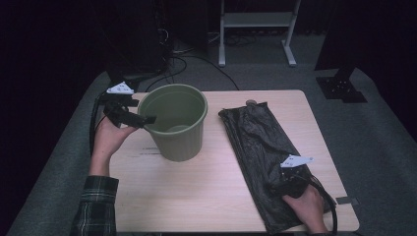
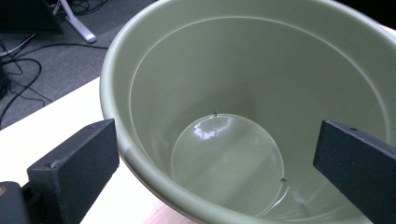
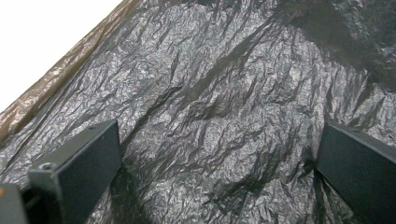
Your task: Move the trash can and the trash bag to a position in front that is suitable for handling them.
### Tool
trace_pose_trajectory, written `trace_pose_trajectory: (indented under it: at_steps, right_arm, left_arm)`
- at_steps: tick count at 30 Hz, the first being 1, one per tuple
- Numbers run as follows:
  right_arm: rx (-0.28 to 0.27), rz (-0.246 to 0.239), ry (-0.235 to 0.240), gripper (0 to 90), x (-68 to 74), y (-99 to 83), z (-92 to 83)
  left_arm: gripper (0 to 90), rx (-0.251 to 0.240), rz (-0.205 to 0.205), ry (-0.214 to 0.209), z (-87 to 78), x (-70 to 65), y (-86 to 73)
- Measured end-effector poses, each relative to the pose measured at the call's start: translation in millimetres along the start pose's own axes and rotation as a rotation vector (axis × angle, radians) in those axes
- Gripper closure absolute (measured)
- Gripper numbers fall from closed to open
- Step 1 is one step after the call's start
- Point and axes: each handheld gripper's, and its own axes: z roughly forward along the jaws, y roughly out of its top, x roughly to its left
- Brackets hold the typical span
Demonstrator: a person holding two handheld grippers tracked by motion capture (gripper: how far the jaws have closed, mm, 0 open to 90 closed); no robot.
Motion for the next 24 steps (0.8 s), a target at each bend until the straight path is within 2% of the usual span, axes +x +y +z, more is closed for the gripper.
trace_pose_trajectory:
  at_steps: [4,11,15,17,19,24]
  right_arm:
    - [0.000,0.000,0.000,0.0,0.0,0.0,0.0]
    - [0.001,-0.001,0.000,0.0,-0.1,0.0,-0.1]
    - [0.001,-0.001,0.000,0.0,-0.1,0.0,-0.1]
    - [0.000,0.000,0.000,0.0,0.0,0.0,0.0]
    - [0.000,-0.001,0.000,0.0,0.0,0.0,0.0]
    - [0.000,0.000,0.001,0.0,0.1,0.0,0.0]
  left_arm:
    - [0.0,0.032,-0.010,0.002,6.9,4.6,-2.9]
    - [0.0,0.054,-0.031,0.003,12.3,8.2,-4.8]
    - [0.0,0.081,-0.035,0.006,15.1,8.5,-6.0]
    - [0.0,0.102,-0.021,-0.005,18.5,7.5,-6.8]
    - [0.0,0.098,-0.022,0.007,19.3,5.6,-7.0]
    - [0.0,0.085,-0.031,-0.002,19.0,2.0,-8.6]
